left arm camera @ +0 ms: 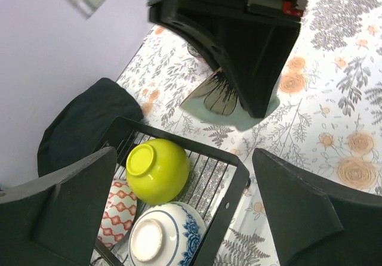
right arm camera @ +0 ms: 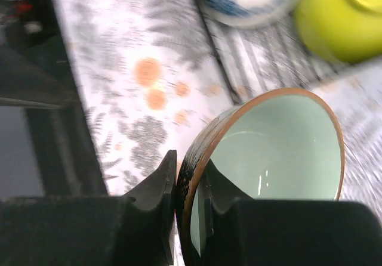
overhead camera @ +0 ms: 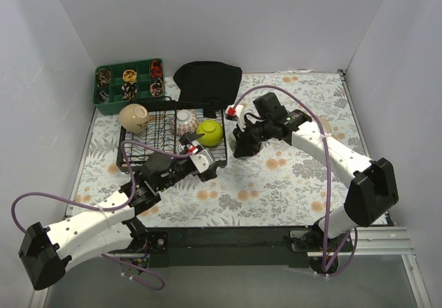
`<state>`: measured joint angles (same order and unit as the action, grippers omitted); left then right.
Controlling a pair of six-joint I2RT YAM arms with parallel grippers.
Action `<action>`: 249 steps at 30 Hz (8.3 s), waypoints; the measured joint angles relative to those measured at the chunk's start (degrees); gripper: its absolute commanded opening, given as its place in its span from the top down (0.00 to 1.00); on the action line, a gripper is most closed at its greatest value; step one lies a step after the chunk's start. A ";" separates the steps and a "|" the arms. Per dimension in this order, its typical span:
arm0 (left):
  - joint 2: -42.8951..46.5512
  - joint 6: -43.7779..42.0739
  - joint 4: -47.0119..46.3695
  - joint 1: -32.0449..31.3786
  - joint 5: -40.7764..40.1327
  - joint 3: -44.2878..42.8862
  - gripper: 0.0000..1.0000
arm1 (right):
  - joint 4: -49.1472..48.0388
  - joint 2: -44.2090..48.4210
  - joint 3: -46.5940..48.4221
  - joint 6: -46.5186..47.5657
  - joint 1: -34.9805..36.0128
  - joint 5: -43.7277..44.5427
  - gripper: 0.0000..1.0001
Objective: Unload the bowls from the dish rack
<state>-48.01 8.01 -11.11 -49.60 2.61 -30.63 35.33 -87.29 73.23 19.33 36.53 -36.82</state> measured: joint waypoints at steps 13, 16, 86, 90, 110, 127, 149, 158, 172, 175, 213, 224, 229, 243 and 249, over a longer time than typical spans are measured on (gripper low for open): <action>-2.43 16.50 -1.73 10.64 -9.81 -3.80 0.02 | -9.07 4.55 -14.10 -11.82 -0.33 49.09 0.99; -2.99 20.28 -1.75 15.21 -12.31 -5.51 0.02 | -11.21 4.44 -16.92 -13.79 -0.66 55.47 0.99; -31.26 53.09 13.03 62.64 -1.14 -20.92 0.02 | -34.82 27.17 -35.65 -21.57 1.84 37.22 0.01; -33.14 52.89 13.31 62.99 1.18 -21.51 0.02 | -35.71 27.19 -35.65 -20.79 1.84 36.15 0.01; -38.27 51.01 12.37 62.99 6.29 -22.77 0.06 | -36.85 24.92 -35.65 -20.35 1.84 30.12 0.02; -37.20 51.28 12.76 61.42 4.55 -22.80 0.58 | -36.76 24.92 -35.65 -18.75 1.84 24.94 0.03; -30.99 32.52 15.08 42.56 -10.40 -24.02 0.87 | -35.30 28.85 -35.65 -19.47 1.84 21.38 0.04; -24.46 26.25 15.02 38.38 -9.75 -22.64 0.89 | -35.26 28.85 -35.65 -20.44 1.84 19.89 0.04; -16.35 11.21 16.33 30.38 -3.06 -17.94 0.95 | -34.58 25.90 -30.86 -21.07 1.84 12.24 0.04; -14.10 8.83 16.72 28.83 -1.86 -16.96 0.96 | -34.03 24.37 -28.87 -20.90 1.84 10.88 0.04; -5.27 -11.74 23.58 -1.53 2.67 -9.46 0.99 | -13.60 -4.63 4.31 3.37 -1.75 -20.02 0.02; -5.90 -12.33 23.45 -4.26 2.34 -9.42 0.99 | 6.95 -13.88 9.49 21.73 1.92 -25.31 0.21; -5.92 -12.26 23.54 -4.52 3.02 -8.98 0.98 | 13.77 -15.80 10.88 28.89 3.04 -25.29 0.70; -4.44 -12.17 14.93 -4.52 2.32 -6.67 0.25 | 21.73 -14.86 10.97 32.22 3.91 -20.59 0.99; -2.49 -9.99 12.04 -4.42 0.96 -4.37 0.03 | 16.02 -7.91 7.17 23.30 3.39 -12.83 0.99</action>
<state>-50.50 -1.98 0.93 -54.02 3.57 -35.00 51.35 -95.20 80.40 42.63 39.92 -49.65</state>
